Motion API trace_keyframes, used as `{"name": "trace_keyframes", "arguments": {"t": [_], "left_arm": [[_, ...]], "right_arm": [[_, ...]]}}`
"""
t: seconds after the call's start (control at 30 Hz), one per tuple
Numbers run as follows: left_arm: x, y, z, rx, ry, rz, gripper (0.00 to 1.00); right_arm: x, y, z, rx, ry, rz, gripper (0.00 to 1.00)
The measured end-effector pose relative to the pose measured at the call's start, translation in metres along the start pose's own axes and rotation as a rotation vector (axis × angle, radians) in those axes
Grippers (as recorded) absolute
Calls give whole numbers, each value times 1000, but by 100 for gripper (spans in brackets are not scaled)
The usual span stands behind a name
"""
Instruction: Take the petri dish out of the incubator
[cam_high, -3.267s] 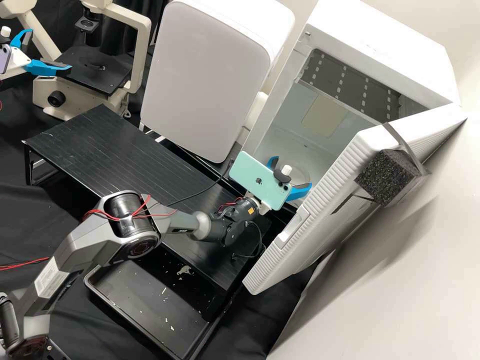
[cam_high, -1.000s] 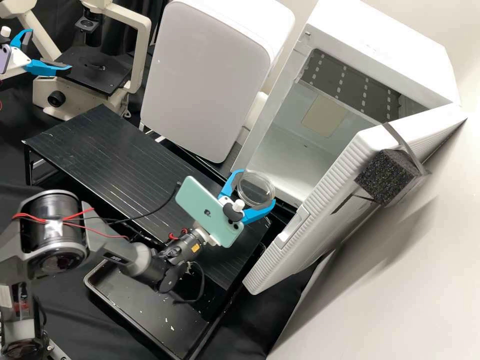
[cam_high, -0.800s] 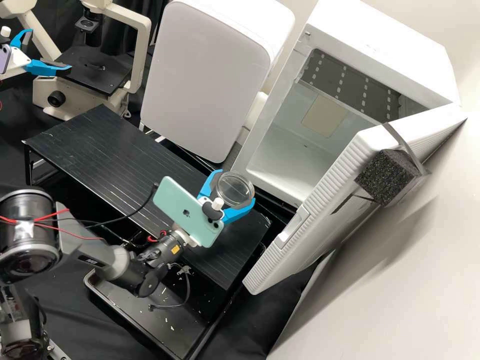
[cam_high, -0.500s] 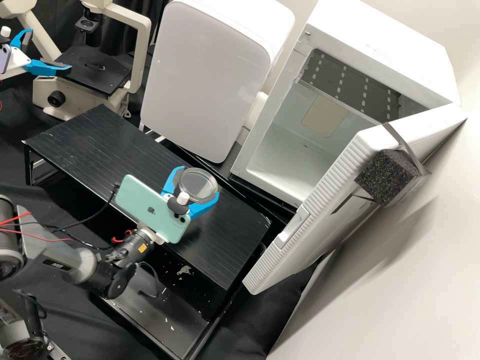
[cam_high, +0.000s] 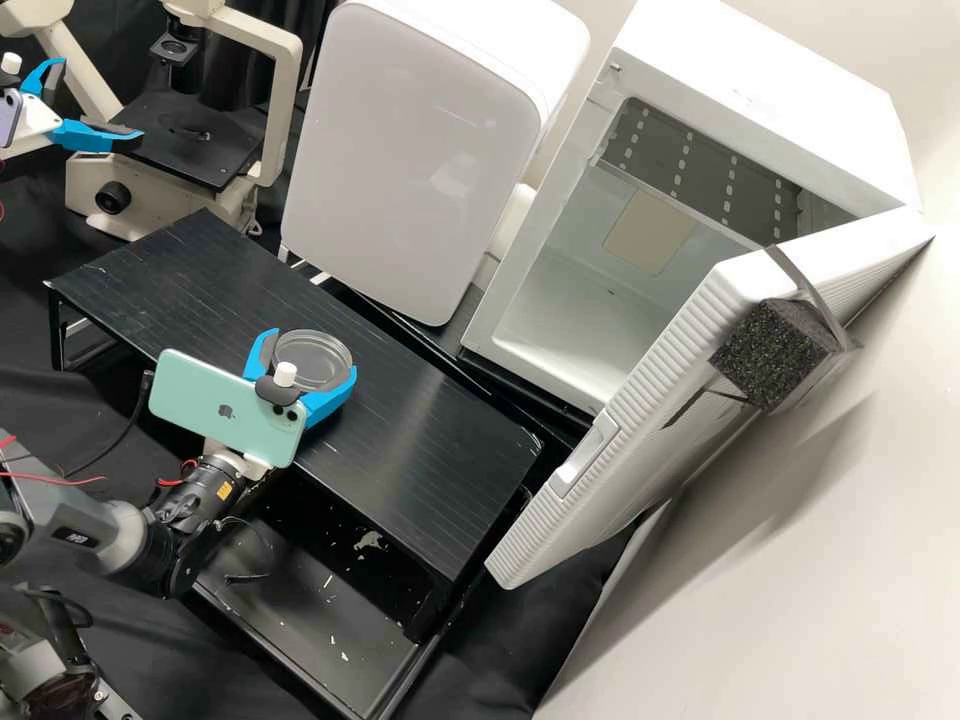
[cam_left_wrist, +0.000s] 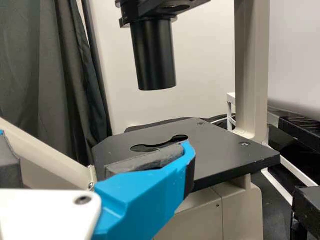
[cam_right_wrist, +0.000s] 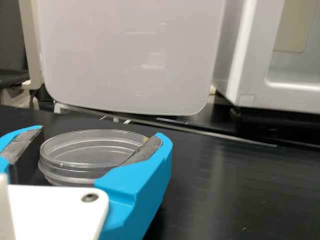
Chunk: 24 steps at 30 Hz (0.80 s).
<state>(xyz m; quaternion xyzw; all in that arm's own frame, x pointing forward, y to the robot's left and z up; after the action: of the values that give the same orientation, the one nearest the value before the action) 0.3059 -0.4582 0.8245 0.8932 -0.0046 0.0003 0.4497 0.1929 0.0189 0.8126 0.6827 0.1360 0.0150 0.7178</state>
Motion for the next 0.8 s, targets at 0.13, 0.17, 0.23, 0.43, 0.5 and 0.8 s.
{"name": "trace_keyframes", "arguments": {"t": [0.13, 0.17, 0.23, 0.43, 0.5, 0.8], "left_arm": [[0, 0, 0, 0, 0, 0, 100], [0, 0, 0, 0, 0, 0, 100], [0, 0, 0, 0, 0, 0, 100], [0, 0, 0, 0, 0, 0, 100], [0, 0, 0, 0, 0, 0, 100], [0, 0, 0, 0, 0, 0, 100]], "right_arm": [[4, -4, 4, 4, -10, 0, 0], [4, -4, 5, 4, -13, 3, 0], [6, -5, 6, -7, -13, 6, 0], [6, -3, 12, -4, -33, 14, 100], [5, -3, 12, -4, -37, 18, 100], [3, 2, 10, -21, -32, 38, 100]]}}
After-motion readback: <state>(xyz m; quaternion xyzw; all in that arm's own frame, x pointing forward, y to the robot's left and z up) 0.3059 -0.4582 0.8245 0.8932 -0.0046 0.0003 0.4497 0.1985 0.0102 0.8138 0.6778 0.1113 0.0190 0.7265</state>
